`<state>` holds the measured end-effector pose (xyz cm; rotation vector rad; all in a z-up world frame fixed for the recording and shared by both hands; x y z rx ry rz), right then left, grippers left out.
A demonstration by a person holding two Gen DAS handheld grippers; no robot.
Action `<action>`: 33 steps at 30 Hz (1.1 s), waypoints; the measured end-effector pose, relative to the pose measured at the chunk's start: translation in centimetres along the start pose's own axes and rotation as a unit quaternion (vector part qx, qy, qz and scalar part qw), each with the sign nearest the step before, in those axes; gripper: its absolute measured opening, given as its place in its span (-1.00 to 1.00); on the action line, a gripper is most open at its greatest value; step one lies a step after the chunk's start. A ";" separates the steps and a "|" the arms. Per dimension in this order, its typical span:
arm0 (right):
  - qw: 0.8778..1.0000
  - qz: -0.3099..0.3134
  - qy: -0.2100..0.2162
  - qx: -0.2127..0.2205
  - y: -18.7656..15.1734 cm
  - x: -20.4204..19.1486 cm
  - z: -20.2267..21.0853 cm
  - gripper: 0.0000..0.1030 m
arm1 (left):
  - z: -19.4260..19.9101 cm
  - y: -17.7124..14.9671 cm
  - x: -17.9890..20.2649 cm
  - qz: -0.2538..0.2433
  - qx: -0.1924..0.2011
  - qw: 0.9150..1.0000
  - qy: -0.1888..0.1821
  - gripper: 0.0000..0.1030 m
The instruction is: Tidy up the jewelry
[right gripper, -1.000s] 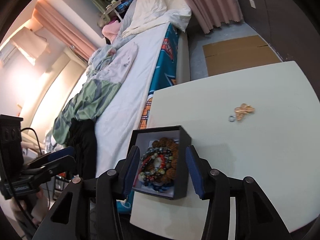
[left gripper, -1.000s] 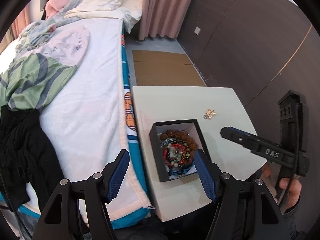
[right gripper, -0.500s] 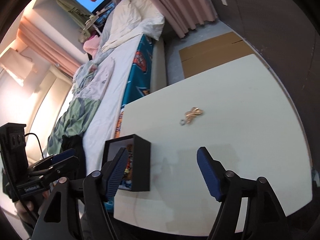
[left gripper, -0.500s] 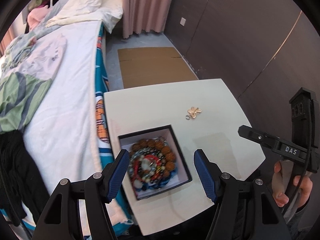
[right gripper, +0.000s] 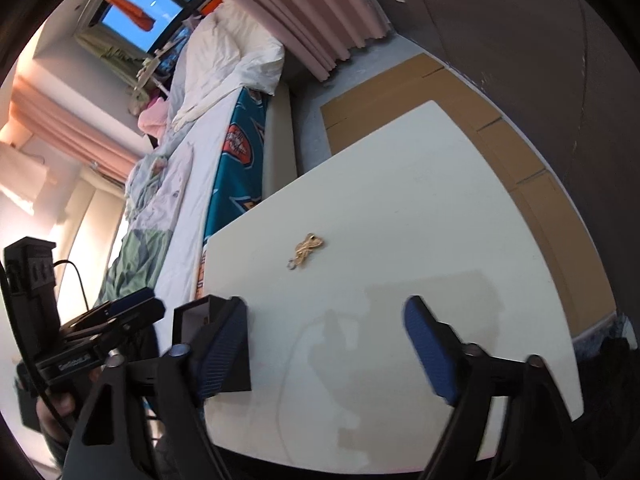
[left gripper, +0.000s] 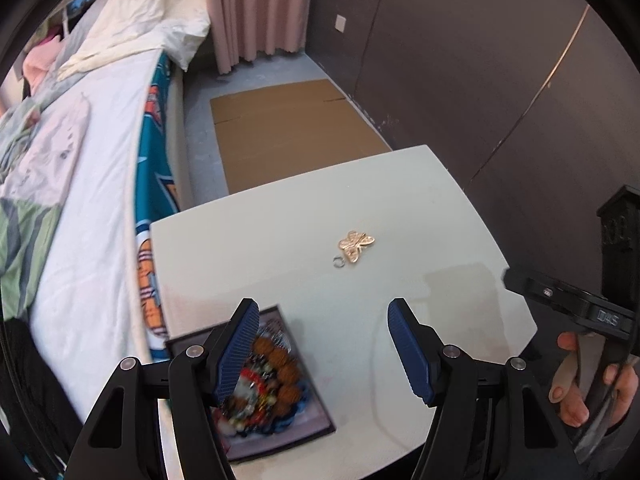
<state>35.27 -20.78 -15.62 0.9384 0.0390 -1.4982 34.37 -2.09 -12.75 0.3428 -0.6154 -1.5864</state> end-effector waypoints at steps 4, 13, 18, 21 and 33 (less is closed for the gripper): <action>1.000 -0.019 0.003 0.006 0.8 1.5 0.2 0.68 | -2.4 0.6 1.1 -0.018 -0.019 1.000 0.007 0.32; 0.998 -0.060 0.003 -0.004 1.4 4.1 -0.5 0.68 | -8.2 0.1 2.1 -0.076 -0.077 0.994 0.030 -0.01; 0.997 -0.078 -0.004 -0.020 1.3 5.7 -1.3 0.68 | -11.0 -0.4 2.0 -0.107 -0.105 0.988 0.037 -0.24; 0.996 -0.079 -0.022 -0.020 1.4 6.5 -1.5 0.68 | -12.3 -0.9 2.3 -0.131 -0.117 0.984 0.039 -0.24; 0.997 -0.073 -0.012 -0.037 1.5 6.4 -2.6 0.68 | -14.5 -1.5 2.5 -0.154 -0.131 0.979 0.037 -0.56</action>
Point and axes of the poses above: each gripper's, at about its wrist camera, not at the fingertips, and z roughly against the way its jaws point, x to its right, y to its top, the point moved 10 cm from there along -z, roughly the way its jaws point, and after that the axes turned 9 degrees about x, right-handed, at the moved point
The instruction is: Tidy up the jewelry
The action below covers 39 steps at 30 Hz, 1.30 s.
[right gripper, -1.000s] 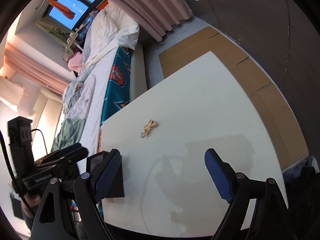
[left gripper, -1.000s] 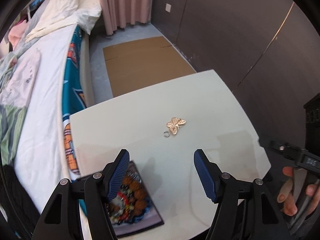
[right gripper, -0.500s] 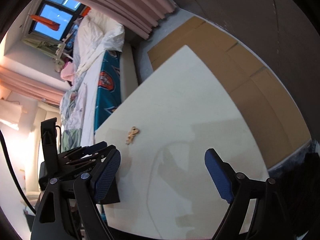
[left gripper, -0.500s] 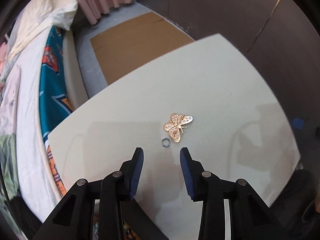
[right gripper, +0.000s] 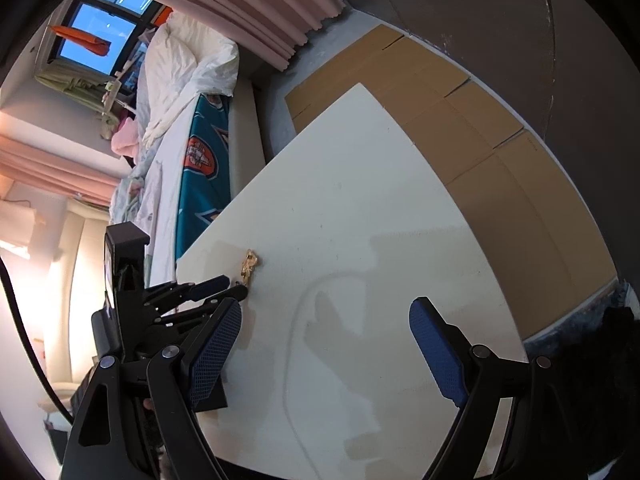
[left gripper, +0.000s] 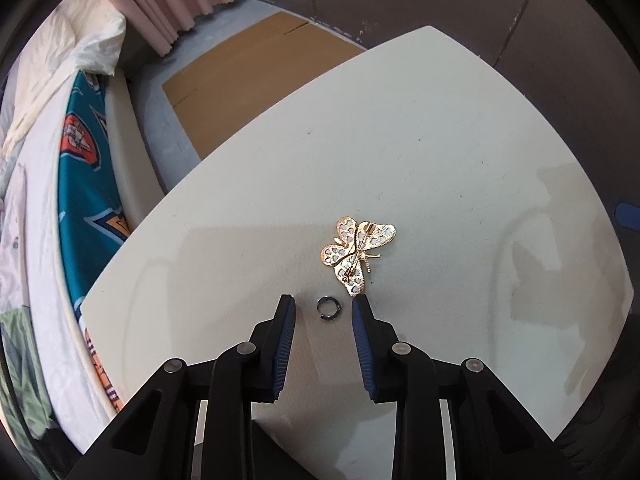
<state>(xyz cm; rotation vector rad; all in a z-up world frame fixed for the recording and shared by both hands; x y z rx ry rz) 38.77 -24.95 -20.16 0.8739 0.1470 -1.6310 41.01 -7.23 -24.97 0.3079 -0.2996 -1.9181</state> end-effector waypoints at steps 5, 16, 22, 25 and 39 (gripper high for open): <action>1.000 0.006 0.000 -0.003 -0.2 -0.4 -0.2 0.68 | 0.2 -0.1 0.7 0.010 0.001 1.000 -0.016 -0.77; 0.997 0.074 -0.013 0.004 -0.1 -2.6 -1.5 0.67 | 4.6 0.9 -0.5 0.032 0.044 0.998 -0.009 -1.00; 0.995 0.092 -0.025 0.003 0.1 -2.7 -1.6 0.67 | 5.9 0.4 -1.3 0.043 0.055 0.997 -0.023 -1.00; 0.995 0.091 -0.029 0.007 0.0 -2.6 -1.1 0.67 | 5.7 0.2 -1.7 0.050 0.045 0.997 -0.024 -0.97; 0.997 0.070 -0.025 0.012 0.2 -1.6 -0.2 0.67 | 3.2 0.4 -0.1 0.045 0.021 0.999 -0.023 0.18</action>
Point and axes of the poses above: each gripper's, at about its wrist camera, not at the fingertips, and z roughly against the way its jaws point, x to its right, y to its top, the point moved 10 cm from there along -z, roughly the way its jaws point, and after that the axes turned 9 degrees about x, right-handed, at the moved point
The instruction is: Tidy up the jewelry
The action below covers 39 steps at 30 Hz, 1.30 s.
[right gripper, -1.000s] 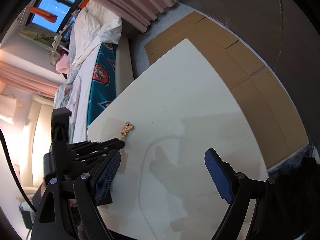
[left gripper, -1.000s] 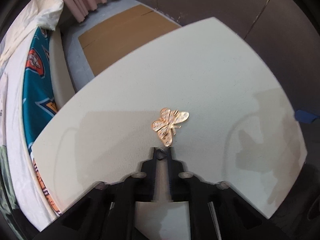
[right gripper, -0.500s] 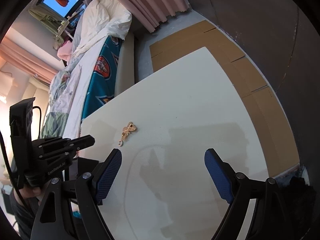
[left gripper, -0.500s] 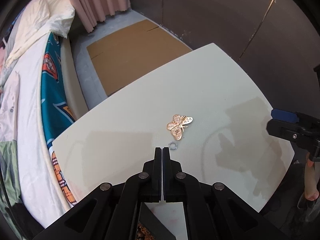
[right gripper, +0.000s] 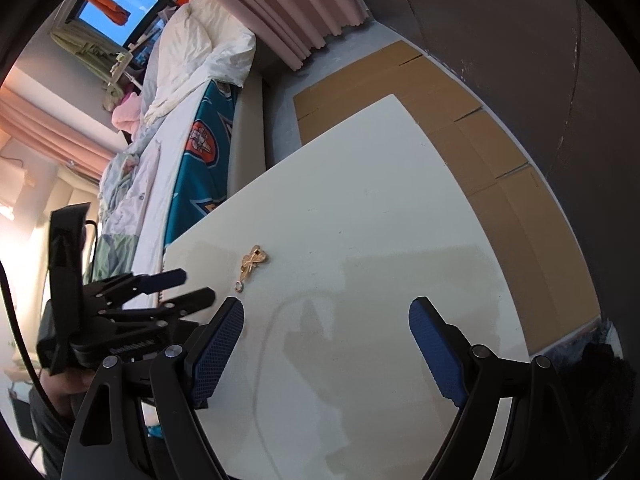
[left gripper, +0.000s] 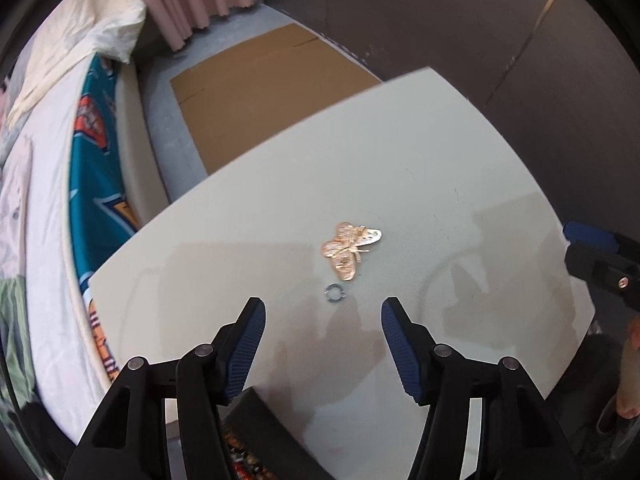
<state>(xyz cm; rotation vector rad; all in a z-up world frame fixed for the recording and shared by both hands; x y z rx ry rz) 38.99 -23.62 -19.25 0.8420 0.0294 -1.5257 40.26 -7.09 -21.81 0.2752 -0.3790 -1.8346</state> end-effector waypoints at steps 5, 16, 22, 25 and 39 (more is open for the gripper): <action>1.000 -0.009 0.002 0.001 0.2 0.6 0.2 0.67 | -2.4 -0.4 0.5 -0.004 -0.028 1.000 0.005 -0.11; 1.000 0.010 -0.003 -0.004 0.3 0.1 -1.1 0.65 | -3.4 -0.7 1.4 -0.010 -0.033 0.999 0.001 -0.77; 0.997 0.071 0.002 -0.008 0.3 -2.0 -2.1 0.43 | -0.5 -0.6 -0.8 0.015 -0.009 1.000 0.007 -1.00; 0.995 0.103 0.001 -0.014 0.2 -3.2 -2.9 0.42 | 1.2 -0.5 -2.0 0.028 0.003 1.000 0.008 -1.00; 0.996 0.092 -0.010 -0.009 0.2 -2.0 -1.3 0.42 | 0.0 -0.4 -0.9 0.048 -0.016 0.999 0.000 0.13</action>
Point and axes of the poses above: each gripper's, at about its wrist camera, not at the fingertips, and z roughly against the way its jaws point, x to its right, y to its top, the point moved 10 cm from there along -z, roughly the way its jaws point, and after that the axes turned 9 degrees about x, right-handed, at the moved point
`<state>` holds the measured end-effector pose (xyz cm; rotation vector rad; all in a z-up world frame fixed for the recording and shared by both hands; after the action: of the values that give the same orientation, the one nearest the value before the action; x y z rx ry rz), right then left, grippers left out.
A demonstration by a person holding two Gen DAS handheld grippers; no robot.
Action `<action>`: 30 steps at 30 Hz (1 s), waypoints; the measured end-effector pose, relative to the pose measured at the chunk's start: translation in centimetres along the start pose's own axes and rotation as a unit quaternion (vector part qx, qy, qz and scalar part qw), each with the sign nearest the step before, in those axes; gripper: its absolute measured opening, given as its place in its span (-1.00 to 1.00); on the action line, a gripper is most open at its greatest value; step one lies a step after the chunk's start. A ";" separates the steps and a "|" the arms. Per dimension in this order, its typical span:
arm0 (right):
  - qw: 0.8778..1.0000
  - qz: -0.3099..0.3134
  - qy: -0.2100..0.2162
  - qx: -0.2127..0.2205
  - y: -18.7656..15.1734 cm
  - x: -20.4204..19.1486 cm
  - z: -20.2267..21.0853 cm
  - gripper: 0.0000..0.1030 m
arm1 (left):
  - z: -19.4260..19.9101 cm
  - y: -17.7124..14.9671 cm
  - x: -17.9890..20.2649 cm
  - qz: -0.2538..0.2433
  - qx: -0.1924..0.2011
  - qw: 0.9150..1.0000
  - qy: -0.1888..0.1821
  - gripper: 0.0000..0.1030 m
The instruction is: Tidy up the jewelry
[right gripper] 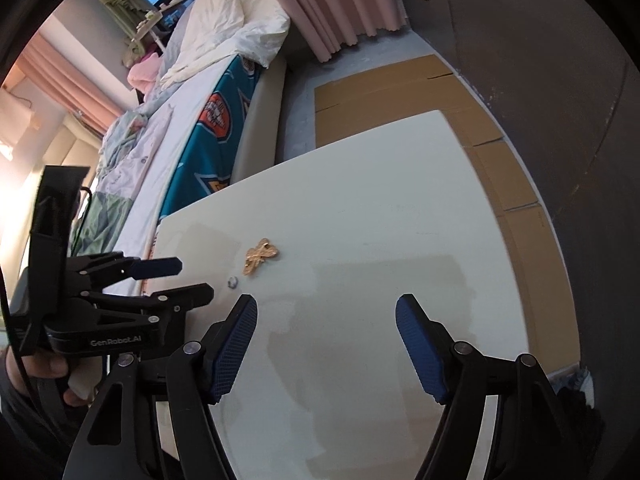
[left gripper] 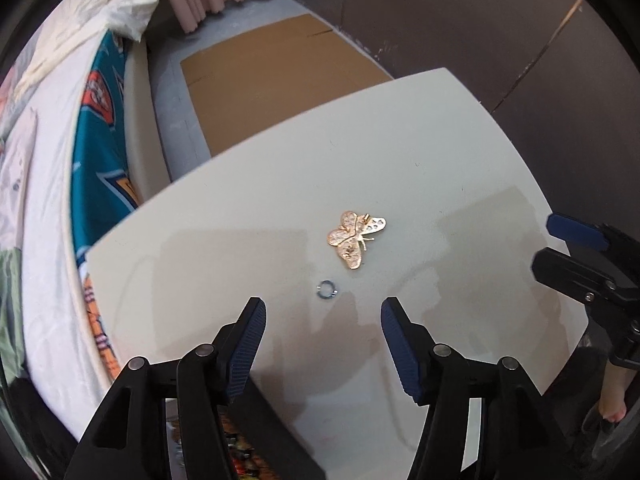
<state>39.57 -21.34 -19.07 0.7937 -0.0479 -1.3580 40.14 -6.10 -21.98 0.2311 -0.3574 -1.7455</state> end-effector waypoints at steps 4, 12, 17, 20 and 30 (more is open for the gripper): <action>1.000 -0.007 -0.003 0.002 0.1 0.9 0.4 0.42 | -1.3 -0.1 0.5 0.004 -0.012 1.000 0.013 -0.25; 1.000 -0.006 -0.001 0.002 0.1 1.0 0.6 0.42 | -3.9 -0.1 0.3 0.014 -0.029 0.999 0.040 -0.48; 1.000 -0.006 0.001 0.001 0.0 0.9 0.5 0.42 | -4.0 0.2 0.2 0.021 -0.025 0.998 0.052 -0.60; 1.000 -0.003 0.001 -0.003 -0.1 0.8 0.2 0.42 | -3.9 0.0 0.3 0.021 -0.028 0.998 0.050 -0.71; 1.000 0.008 0.005 -0.009 -0.3 -0.2 -0.9 0.42 | -2.2 -0.1 -0.8 0.033 -0.012 0.998 0.045 -0.75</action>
<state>39.69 -20.79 -19.79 0.7831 -0.0341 -1.3371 41.00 -5.52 -24.12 0.2759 -0.2749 -1.6684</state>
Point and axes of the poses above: each gripper's, at about its wrist camera, not at the fingertips, and z roughly against the way its jaws point, x to its right, y to its top, the point moved 10 cm from there along -z, roughly the way its jaws point, and after that the axes turned 9 degrees about x, right-handed, at the moved point
